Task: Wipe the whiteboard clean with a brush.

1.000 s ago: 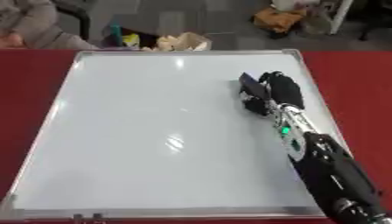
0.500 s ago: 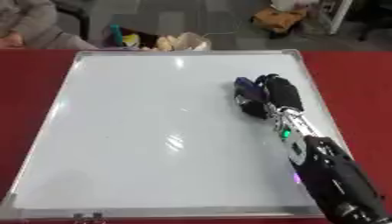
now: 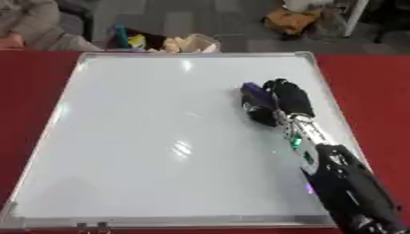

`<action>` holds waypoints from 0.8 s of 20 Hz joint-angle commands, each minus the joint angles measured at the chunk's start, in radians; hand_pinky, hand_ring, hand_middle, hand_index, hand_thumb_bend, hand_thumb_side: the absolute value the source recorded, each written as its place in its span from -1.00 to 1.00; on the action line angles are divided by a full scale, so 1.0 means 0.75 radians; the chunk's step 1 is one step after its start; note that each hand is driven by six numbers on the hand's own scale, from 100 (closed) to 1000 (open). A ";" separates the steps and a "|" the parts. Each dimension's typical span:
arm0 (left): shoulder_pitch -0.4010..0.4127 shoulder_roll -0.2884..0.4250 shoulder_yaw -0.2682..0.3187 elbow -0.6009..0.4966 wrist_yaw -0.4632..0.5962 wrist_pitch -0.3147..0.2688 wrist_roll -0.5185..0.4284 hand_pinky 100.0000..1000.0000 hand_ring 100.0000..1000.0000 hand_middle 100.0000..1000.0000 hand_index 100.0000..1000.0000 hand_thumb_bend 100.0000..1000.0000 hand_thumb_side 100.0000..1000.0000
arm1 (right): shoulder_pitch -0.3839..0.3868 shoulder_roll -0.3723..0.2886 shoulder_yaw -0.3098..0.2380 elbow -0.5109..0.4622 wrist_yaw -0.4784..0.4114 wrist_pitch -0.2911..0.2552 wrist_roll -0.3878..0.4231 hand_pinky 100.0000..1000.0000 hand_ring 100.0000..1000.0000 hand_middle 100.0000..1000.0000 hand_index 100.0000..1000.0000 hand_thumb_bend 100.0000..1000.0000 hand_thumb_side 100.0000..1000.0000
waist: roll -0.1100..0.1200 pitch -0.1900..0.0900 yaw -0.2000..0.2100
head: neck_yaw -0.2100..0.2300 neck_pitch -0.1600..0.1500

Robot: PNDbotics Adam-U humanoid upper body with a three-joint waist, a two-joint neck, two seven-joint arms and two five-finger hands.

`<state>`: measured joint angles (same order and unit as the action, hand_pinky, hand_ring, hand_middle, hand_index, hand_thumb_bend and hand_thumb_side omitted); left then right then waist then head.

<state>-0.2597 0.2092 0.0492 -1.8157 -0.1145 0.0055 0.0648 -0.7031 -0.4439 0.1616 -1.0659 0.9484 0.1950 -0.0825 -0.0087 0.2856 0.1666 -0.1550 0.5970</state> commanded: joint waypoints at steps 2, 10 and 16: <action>-0.009 0.010 0.008 -0.025 0.002 -0.001 -0.003 -0.29 0.31 -0.02 0.12 -0.67 0.89 | 0.017 0.019 0.032 -0.012 0.010 -0.025 0.017 0.16 0.42 0.21 0.52 -0.64 0.59 | 0.005 -0.015 0.001 | 0.005 0.007; -0.008 0.009 0.009 -0.025 0.002 -0.002 -0.003 -0.29 0.32 -0.02 0.12 -0.67 0.89 | 0.032 0.026 0.059 -0.047 0.058 -0.064 0.015 0.17 0.42 0.21 0.52 -0.67 0.58 | 0.008 -0.016 -0.001 | 0.007 0.010; -0.008 0.009 0.009 -0.025 0.003 -0.002 -0.004 -0.29 0.32 -0.02 0.12 -0.68 0.89 | 0.039 0.035 0.083 -0.069 0.067 -0.085 0.018 0.15 0.38 0.17 0.52 -0.70 0.56 | 0.011 -0.015 -0.002 | 0.006 0.011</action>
<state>-0.2586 0.2092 0.0493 -1.8157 -0.1145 0.0056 0.0648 -0.6813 -0.4339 0.2024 -1.1144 0.9930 0.1420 -0.0786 -0.0059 0.2856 0.1642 -0.1515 0.6023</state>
